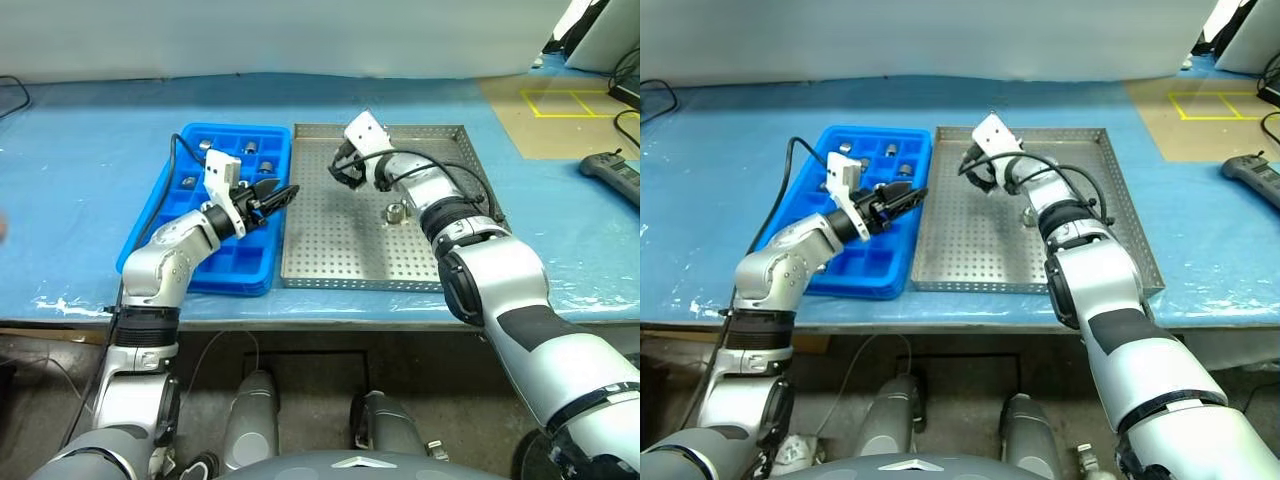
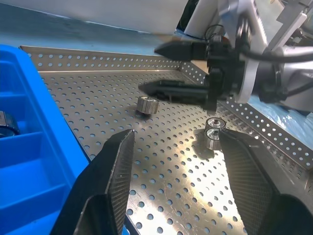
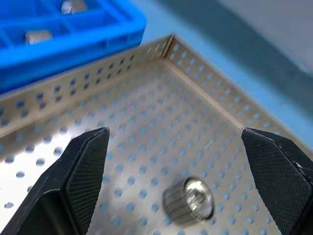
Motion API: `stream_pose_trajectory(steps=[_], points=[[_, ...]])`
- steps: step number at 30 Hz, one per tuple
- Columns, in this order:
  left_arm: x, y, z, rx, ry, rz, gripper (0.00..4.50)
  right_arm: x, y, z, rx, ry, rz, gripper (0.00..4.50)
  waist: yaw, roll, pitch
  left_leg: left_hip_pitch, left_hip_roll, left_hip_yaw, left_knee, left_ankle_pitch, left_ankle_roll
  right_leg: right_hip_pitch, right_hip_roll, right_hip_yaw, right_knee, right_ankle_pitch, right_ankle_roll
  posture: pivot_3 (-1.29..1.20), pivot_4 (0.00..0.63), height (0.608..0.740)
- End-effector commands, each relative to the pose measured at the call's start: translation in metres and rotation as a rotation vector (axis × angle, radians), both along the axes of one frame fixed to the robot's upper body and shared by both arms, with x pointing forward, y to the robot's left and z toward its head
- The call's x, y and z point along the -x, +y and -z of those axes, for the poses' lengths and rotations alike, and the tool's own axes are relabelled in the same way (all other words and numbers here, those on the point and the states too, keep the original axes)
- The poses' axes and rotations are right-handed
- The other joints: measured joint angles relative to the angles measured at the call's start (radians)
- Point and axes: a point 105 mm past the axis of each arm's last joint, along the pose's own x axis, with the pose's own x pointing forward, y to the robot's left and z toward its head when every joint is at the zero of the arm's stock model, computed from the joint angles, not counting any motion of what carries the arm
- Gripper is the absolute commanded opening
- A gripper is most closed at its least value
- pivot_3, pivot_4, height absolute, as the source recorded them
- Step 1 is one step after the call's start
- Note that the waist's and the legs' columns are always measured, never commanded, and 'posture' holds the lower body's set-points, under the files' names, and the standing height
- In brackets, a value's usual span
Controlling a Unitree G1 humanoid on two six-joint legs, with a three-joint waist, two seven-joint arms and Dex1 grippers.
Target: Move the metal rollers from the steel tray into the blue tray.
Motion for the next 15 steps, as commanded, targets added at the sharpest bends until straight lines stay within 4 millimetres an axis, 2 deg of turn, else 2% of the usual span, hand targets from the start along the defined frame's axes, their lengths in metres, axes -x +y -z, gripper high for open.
stream_pose_trajectory(steps=[1,5,15], points=[[0.0069,0.0004,-0.0126,0.014,-0.054,-0.002,2.89,-0.0012,-0.0121,0.0076,-0.009,0.024,0.060,4.50,0.001,0.000,0.000,0.000,0.000,0.000,0.000,0.000,0.000,0.000,0.000,0.000,0.000,0.000,0.000,0.15,0.150,0.740],[0.0103,0.0056,-0.0128,0.020,-0.047,-0.025,2.89,-0.0026,-0.0193,0.0087,-0.003,0.014,0.094,4.50,0.000,0.000,0.000,0.000,0.001,0.000,0.000,0.000,0.000,0.000,0.000,0.000,0.000,0.000,0.000,0.16,0.150,0.740],[0.0106,0.0024,-0.0146,0.043,-0.024,-0.026,2.89,-0.0010,-0.0187,0.0171,0.035,0.022,0.092,4.50,0.003,0.000,0.000,0.000,0.001,0.000,0.000,0.000,0.000,0.000,0.000,0.000,0.000,0.000,0.000,0.16,0.150,0.740]])
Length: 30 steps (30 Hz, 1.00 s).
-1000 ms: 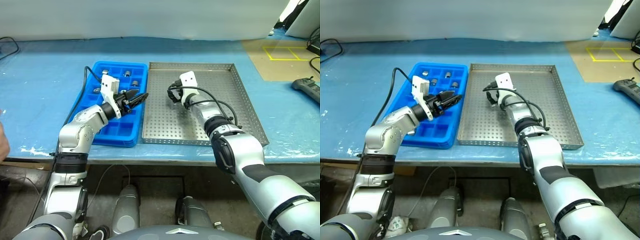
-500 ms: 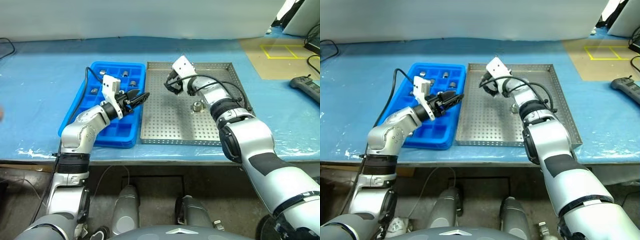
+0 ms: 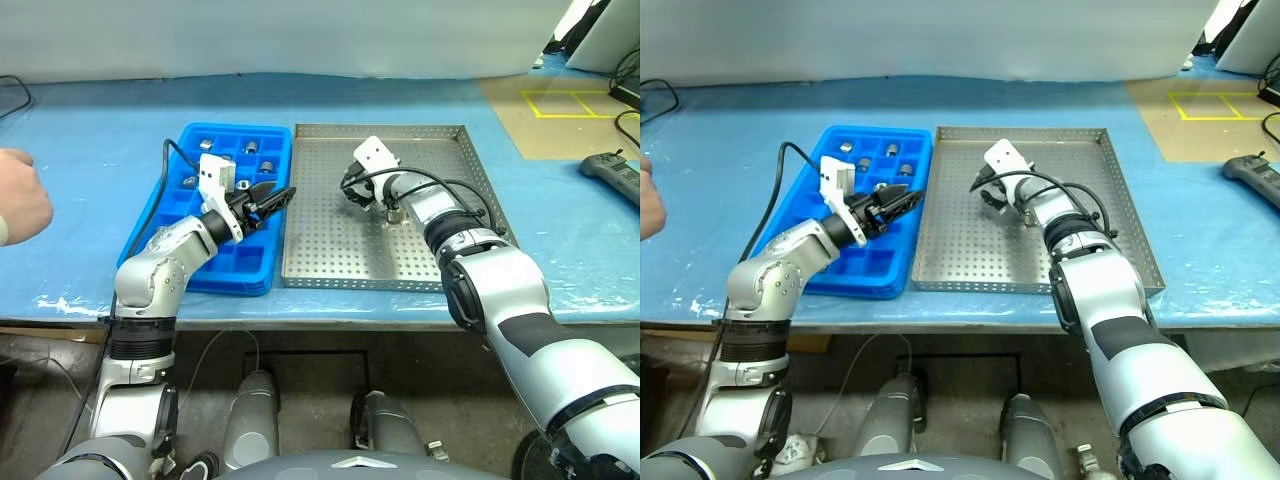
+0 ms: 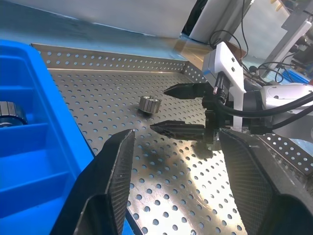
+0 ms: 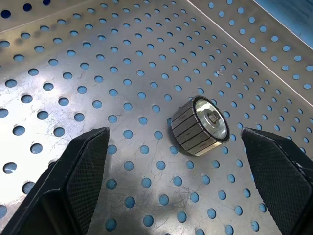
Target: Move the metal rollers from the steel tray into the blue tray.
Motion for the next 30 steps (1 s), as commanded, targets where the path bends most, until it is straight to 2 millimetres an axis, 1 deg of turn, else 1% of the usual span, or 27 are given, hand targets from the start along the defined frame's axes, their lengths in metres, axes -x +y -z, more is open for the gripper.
stream_pose_trajectory(steps=[1,6,12,15,18,21,26,30], points=[[0.003,-0.003,-0.012,0.023,-0.037,0.010,2.89,-0.002,0.003,-0.007,0.008,-0.032,-0.009,4.50,0.000,0.000,0.000,0.000,0.000,0.000,0.000,0.000,0.000,0.000,0.000,0.000,0.000,0.000,0.000,0.16,0.150,0.740],[0.007,-0.008,-0.011,0.023,-0.029,0.024,2.89,-0.002,0.003,-0.004,-0.012,-0.029,0.009,4.50,0.001,0.000,0.000,0.000,0.000,0.000,0.000,0.000,0.000,0.000,0.000,0.000,0.000,0.000,0.000,0.17,0.150,0.740],[0.010,-0.007,-0.009,0.023,-0.021,0.018,2.89,-0.004,0.013,-0.020,-0.126,-0.061,0.013,4.50,0.001,0.000,0.000,0.000,0.000,0.000,0.000,0.000,0.000,0.000,0.000,0.000,0.000,0.000,0.000,0.18,0.150,0.740],[0.011,-0.006,-0.009,0.021,-0.018,0.016,2.89,-0.005,0.017,-0.024,-0.181,-0.060,0.018,4.50,0.001,0.000,0.000,0.000,0.001,0.000,0.000,0.000,0.000,0.000,0.000,0.000,0.000,0.000,0.000,0.19,0.150,0.740],[0.011,-0.007,-0.010,0.022,-0.019,0.015,2.89,-0.004,0.020,-0.023,-0.209,-0.048,0.019,4.50,0.006,0.000,0.000,0.000,0.001,0.000,0.000,0.000,0.000,0.000,0.000,0.000,0.000,0.000,0.000,0.19,0.150,0.740],[0.012,-0.007,-0.010,0.023,-0.018,0.015,2.89,-0.004,0.019,-0.018,-0.290,-0.008,0.055,4.50,0.015,0.000,0.000,0.000,0.001,0.000,0.000,0.000,0.000,0.000,0.000,0.000,0.000,0.000,0.000,0.19,0.150,0.740],[0.013,-0.009,-0.009,0.022,-0.013,0.021,2.89,-0.003,0.013,-0.008,-0.335,0.028,0.105,4.50,0.019,0.000,0.000,0.000,0.001,0.000,0.000,0.000,0.000,0.000,0.000,0.000,0.000,0.000,0.000,0.19,0.150,0.740],[0.013,-0.009,-0.009,0.015,-0.011,0.021,2.89,-0.002,0.012,-0.005,-0.324,0.035,0.106,4.50,0.020,0.000,0.000,0.000,0.001,0.000,0.000,0.000,0.000,0.000,0.000,0.000,0.000,0.000,0.000,0.19,0.150,0.740]])
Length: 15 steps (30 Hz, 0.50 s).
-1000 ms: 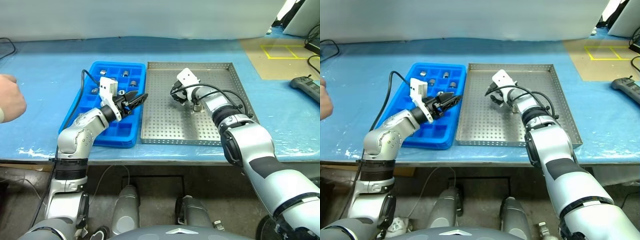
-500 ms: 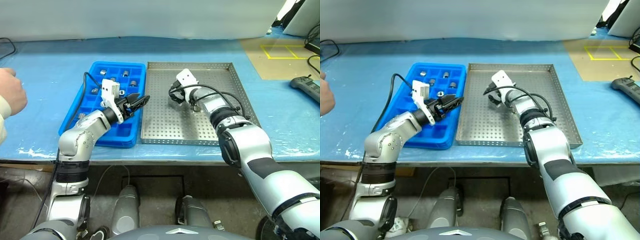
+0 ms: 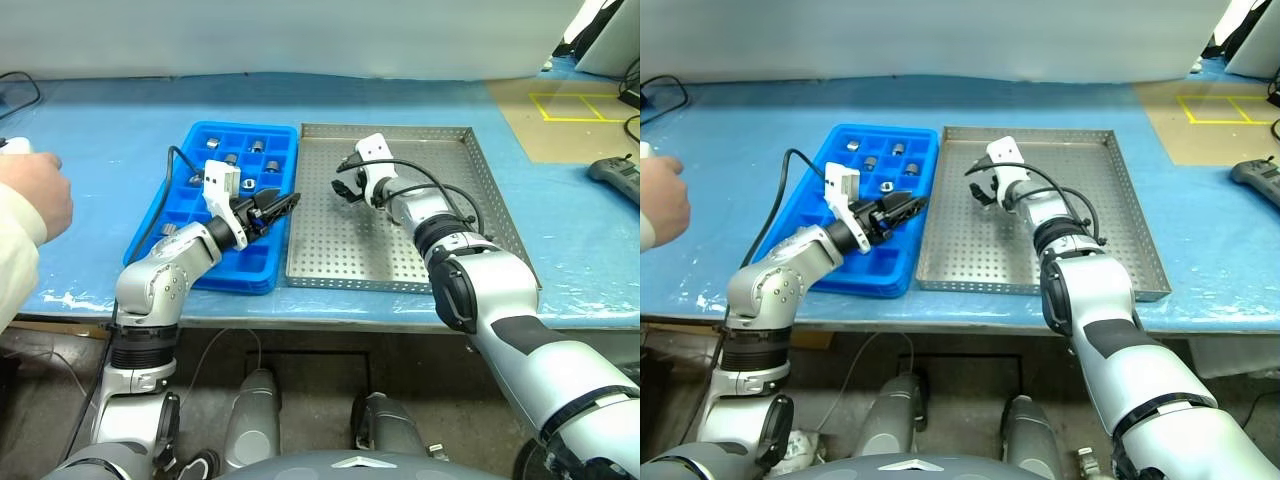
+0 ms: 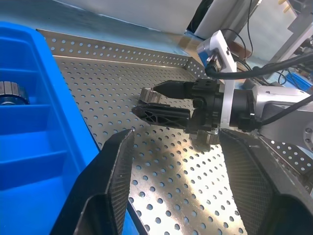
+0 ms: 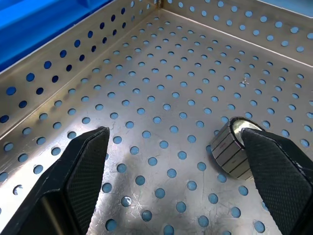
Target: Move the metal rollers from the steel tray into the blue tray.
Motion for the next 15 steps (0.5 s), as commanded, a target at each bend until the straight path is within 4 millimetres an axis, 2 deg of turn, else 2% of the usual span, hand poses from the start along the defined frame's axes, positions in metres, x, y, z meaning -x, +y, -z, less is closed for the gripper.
stream_pose_trajectory(steps=[1,10,13,15], points=[[0.004,-0.001,-0.012,0.004,-0.050,0.014,2.89,-0.001,-0.002,-0.005,-0.017,-0.015,0.005,4.50,0.000,0.000,0.000,0.000,0.000,0.000,0.000,0.000,0.000,0.000,0.000,0.000,0.000,0.000,0.000,0.19,0.150,0.740],[0.001,-0.004,-0.012,-0.001,-0.052,0.018,2.89,0.007,0.002,0.014,-0.008,0.054,-0.056,4.50,-0.002,0.000,0.000,0.001,0.000,0.000,0.000,0.000,-0.001,0.000,0.000,0.000,0.000,0.000,0.000,0.17,0.150,0.740],[0.001,-0.005,-0.013,0.000,-0.054,0.023,2.91,0.007,0.002,0.016,-0.007,0.062,-0.060,3.88,-0.001,0.000,0.000,0.001,0.000,0.000,0.000,0.001,-0.001,0.000,0.000,0.000,0.000,0.000,0.000,0.16,0.150,0.740],[0.001,-0.006,-0.013,0.000,-0.054,0.025,2.91,0.007,0.000,0.016,0.003,0.063,-0.056,3.21,-0.001,0.000,0.000,0.001,0.000,0.000,0.000,0.001,-0.001,0.000,0.000,0.000,0.000,0.000,0.000,0.16,0.150,0.740]])
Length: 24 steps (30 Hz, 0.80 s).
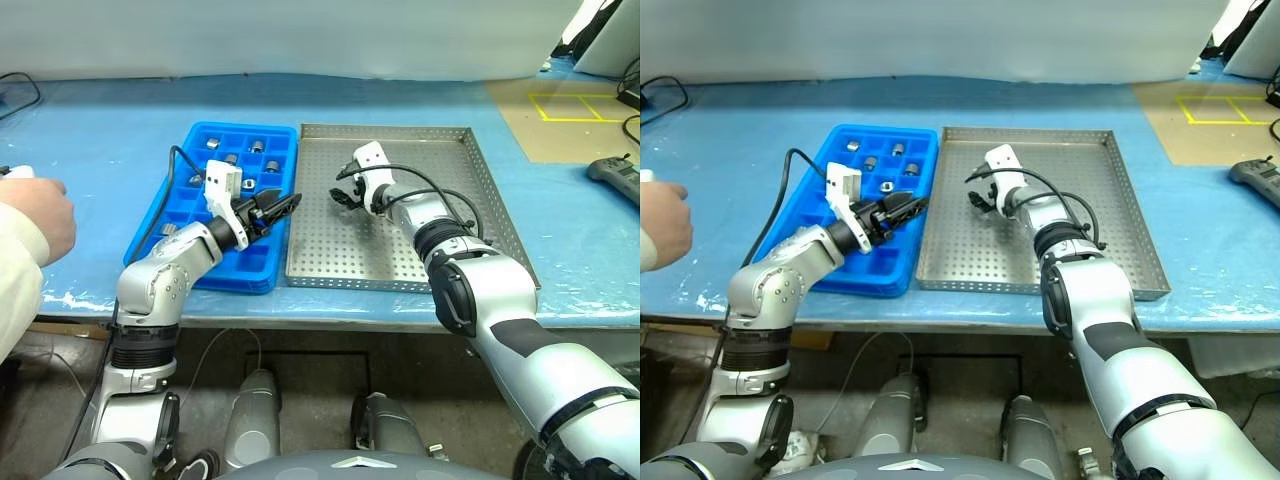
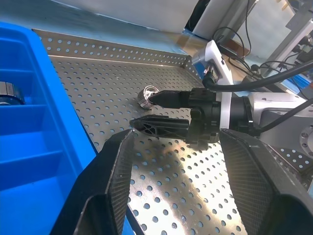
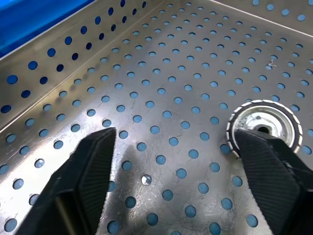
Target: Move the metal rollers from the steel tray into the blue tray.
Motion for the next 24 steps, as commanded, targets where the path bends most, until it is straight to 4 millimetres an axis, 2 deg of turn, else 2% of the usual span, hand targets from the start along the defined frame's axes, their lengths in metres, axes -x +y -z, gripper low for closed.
stream_pose_trajectory(steps=[1,9,13,16,20,24], points=[[0.000,-0.004,-0.013,0.006,-0.053,0.017,2.91,0.001,-0.005,0.004,0.007,0.008,0.010,2.94,0.000,0.000,0.000,0.000,0.000,0.000,0.000,0.000,0.000,0.000,0.000,0.000,0.000,0.000,0.000,0.16,0.150,0.740],[-0.001,-0.004,-0.012,0.007,-0.052,0.012,2.91,0.002,-0.004,0.002,-0.009,0.028,-0.019,0.08,-0.001,0.000,0.000,0.000,0.000,0.000,0.000,0.000,0.000,0.000,0.000,0.000,0.000,0.000,0.000,0.16,0.150,0.740],[-0.002,-0.003,-0.012,0.006,-0.056,0.009,2.91,0.006,0.014,-0.007,-0.037,0.044,-0.121,0.03,-0.002,0.000,0.000,0.000,0.000,0.000,0.000,0.000,0.000,0.000,0.000,0.000,0.000,0.000,0.000,0.16,0.150,0.740],[-0.004,-0.001,-0.013,0.009,-0.058,0.005,2.91,0.017,0.039,-0.017,-0.100,0.098,-0.288,0.03,-0.004,0.000,0.000,0.000,0.000,0.000,0.000,0.000,0.000,0.000,0.000,0.000,0.000,0.000,0.000,0.15,0.150,0.740],[-0.004,-0.003,-0.013,0.014,-0.060,0.013,2.91,0.053,0.073,-0.033,-0.167,0.226,-0.677,0.03,-0.004,0.000,0.000,-0.001,0.002,0.000,0.000,0.000,0.001,-0.001,0.001,-0.001,0.000,0.000,0.000,0.14,0.150,0.740],[-0.006,-0.006,-0.013,0.023,-0.062,0.023,2.91,0.084,0.076,-0.056,-0.227,0.296,-0.966,0.03,0.002,0.000,0.000,-0.002,0.002,0.000,0.000,-0.001,0.002,0.000,0.000,-0.001,-0.001,0.000,0.000,0.12,0.150,0.740]])
